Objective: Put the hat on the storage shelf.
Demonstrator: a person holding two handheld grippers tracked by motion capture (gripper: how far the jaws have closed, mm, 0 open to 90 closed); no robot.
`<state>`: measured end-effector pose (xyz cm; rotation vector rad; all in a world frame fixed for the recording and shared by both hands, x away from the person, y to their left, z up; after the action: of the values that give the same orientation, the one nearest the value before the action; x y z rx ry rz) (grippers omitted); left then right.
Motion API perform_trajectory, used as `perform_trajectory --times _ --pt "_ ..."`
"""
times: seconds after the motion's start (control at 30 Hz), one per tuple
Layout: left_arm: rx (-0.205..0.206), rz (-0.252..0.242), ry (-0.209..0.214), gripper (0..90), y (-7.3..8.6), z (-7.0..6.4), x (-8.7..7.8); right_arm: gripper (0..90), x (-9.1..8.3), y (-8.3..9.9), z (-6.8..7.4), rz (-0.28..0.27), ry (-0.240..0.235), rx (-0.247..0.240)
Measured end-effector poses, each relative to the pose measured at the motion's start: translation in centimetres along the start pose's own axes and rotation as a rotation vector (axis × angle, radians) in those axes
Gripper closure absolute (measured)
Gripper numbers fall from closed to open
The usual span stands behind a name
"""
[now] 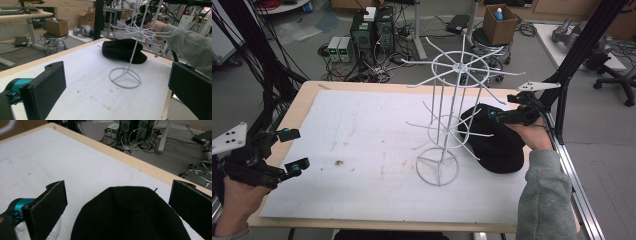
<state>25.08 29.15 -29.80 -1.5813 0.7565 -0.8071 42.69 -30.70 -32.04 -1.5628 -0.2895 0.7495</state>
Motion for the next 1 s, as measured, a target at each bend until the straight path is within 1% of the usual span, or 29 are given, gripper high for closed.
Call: perform_trajectory --times 0.03,0.07,0.13,0.17,0.23,0.3,0.37,0.47,0.5,0.57,0.63,0.7,0.8,0.9,1.0 --pt "-0.001 -0.001 0.001 1.7 0.0 0.0 0.0 0.7 0.2 0.3 -0.1 0.003 0.0 0.0" --pt "-0.001 -0.001 0.002 1.7 0.0 0.0 0.0 0.7 0.4 0.6 -0.1 0.006 -0.003 0.012" --pt "-0.002 -0.003 0.002 1.7 0.0 0.0 0.0 0.7 0.7 1.3 -0.4 -0.009 -0.008 0.025" --pt "-0.001 -0.002 0.001 1.7 0.0 0.1 0.0 0.7 0.9 1.6 -0.6 0.0 -0.007 0.037" --pt "-0.004 -0.003 0.001 1.7 0.0 0.1 0.0 0.7 1.2 2.2 -0.9 0.018 -0.004 0.035" --pt "-0.004 -0.002 0.001 1.7 0.0 0.1 0.0 0.7 1.5 2.5 -1.1 0.02 -0.002 0.032" --pt "-0.005 -0.001 0.002 1.7 0.0 0.1 0.0 0.7 1.8 2.8 -1.2 0.024 -0.013 0.03" --pt "-0.004 0.003 0.003 1.7 0.1 0.1 0.0 0.8 2.3 3.3 -1.3 0.058 -0.004 0.019" --pt "-0.006 0.002 0.004 1.7 0.1 0.1 0.1 1.4 2.5 3.4 -1.4 0.067 0.0 0.028" --pt "-0.007 0.001 0.004 1.7 0.1 0.1 0.1 2.8 2.7 3.6 -1.6 0.074 -0.002 0.047" --pt "-0.008 0.002 0.002 1.7 0.1 0.1 0.1 2.8 3.1 3.9 -1.8 0.085 0.009 0.036" --pt "-0.009 0.002 0.003 1.7 0.1 0.1 0.1 2.8 3.4 4.2 -2.1 0.095 0.017 0.038" --pt "-0.009 0.002 0.005 1.7 0.1 0.1 0.1 2.8 3.9 4.5 -2.3 0.092 0.032 0.032" --pt "-0.008 0.009 0.002 1.7 0.2 0.2 0.1 2.9 4.5 5.0 -2.5 0.122 0.041 0.024" --pt "-0.011 0.008 0.009 1.7 0.3 0.2 0.2 4.3 5.0 5.5 -2.9 0.141 0.047 0.041"
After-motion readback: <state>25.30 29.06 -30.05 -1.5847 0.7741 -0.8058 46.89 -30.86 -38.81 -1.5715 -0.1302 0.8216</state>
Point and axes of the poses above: each handheld gripper's, and its own axes: x roughly forward along the jaws, y roughly out of its underside, z roughly to its left, the point moved 3 cm from there along x, roughly forward along the jaws, and after that the axes turned 14 degrees about -z, right-handed, at the moved point
